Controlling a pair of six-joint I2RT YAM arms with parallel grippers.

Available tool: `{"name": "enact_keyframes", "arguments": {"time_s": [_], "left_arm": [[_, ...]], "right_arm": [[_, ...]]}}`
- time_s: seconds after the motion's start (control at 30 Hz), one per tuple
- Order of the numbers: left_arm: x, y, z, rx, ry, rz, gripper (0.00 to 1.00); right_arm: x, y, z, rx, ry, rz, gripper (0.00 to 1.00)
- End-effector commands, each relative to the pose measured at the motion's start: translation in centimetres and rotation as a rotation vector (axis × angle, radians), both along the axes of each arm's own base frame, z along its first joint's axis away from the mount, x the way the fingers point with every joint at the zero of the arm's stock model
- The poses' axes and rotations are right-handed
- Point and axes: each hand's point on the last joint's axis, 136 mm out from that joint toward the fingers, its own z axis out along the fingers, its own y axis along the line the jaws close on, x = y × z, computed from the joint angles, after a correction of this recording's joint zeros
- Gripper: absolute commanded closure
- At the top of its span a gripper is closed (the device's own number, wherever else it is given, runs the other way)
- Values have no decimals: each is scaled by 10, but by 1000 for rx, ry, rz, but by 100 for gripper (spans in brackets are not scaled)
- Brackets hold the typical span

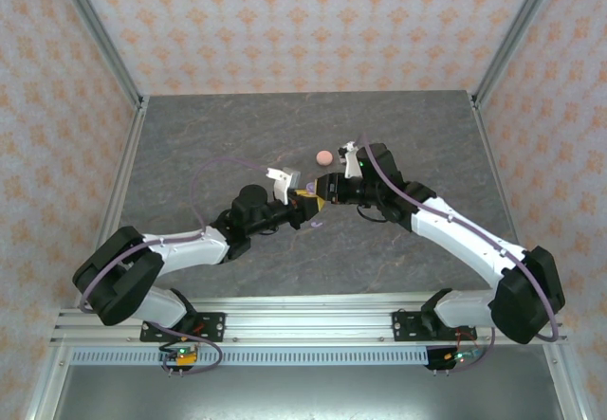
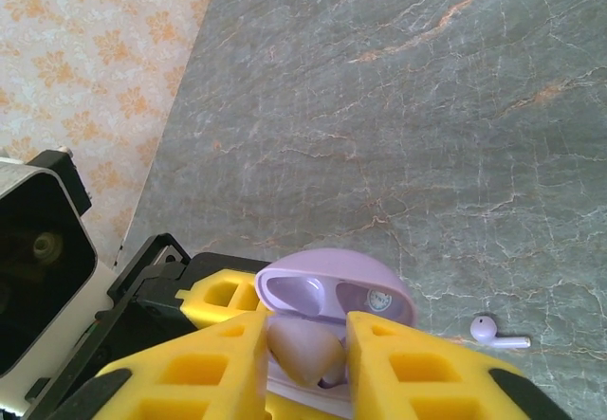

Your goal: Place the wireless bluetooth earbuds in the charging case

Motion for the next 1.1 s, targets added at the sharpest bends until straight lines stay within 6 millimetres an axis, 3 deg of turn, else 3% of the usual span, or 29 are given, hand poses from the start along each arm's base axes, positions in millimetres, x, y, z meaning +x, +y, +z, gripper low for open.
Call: {"name": "enact_keyframes", "arguments": {"time_s": [0.0, 0.53, 0.6, 0.73, 0.97, 1.07], "left_arm": [[2, -1, 32, -28, -97, 4, 97], [-11, -1, 33, 80, -172, -52, 97], [-12, 0, 33, 95, -181, -58, 97], [-12, 2, 33, 115, -187, -56, 97], [-15, 12, 29, 199, -168, -38, 97], [-21, 20, 32, 214, -172, -30, 97]], "right_arm": [[-7, -3, 6, -17, -12, 5, 69], [-16, -10, 37, -38, -68, 20, 56], [-20, -14, 50, -31, -96, 16, 53], [-19, -25, 56, -58, -117, -28, 53], [5, -85, 32, -282, -113, -347, 50], [9, -95, 10, -368, -75, -376, 50]]}}
